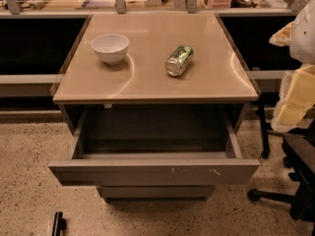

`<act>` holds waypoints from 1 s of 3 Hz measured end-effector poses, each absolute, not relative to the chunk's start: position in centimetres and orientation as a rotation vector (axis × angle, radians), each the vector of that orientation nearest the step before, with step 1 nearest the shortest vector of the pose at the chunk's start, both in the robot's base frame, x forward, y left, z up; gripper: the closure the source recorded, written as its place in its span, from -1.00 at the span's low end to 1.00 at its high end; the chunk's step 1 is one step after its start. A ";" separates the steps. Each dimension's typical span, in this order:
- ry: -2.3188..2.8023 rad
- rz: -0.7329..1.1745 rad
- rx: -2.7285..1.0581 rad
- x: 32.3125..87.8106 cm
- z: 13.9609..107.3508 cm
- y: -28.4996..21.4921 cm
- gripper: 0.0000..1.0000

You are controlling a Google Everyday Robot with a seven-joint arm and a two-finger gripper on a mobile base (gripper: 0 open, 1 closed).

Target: Close top drawer

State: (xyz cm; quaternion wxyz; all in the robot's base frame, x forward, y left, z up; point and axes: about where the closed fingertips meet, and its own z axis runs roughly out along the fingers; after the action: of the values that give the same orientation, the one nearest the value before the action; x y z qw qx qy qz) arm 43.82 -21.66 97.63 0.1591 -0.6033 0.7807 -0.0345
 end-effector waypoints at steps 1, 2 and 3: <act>2.232 -0.099 -1.724 43.8 97.6 -21.7 -1.00; 2.195 -0.059 -1.687 43.5 96.6 -21.4 -1.00; 2.125 0.063 -1.616 41.4 93.0 -20.0 -1.00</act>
Offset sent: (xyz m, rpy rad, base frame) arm -0.0108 0.0053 -0.0366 0.1674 -0.0586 0.0023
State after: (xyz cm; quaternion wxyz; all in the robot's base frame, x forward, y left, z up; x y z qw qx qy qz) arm 41.38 -19.99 92.98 0.2334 -0.5886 0.7736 0.0230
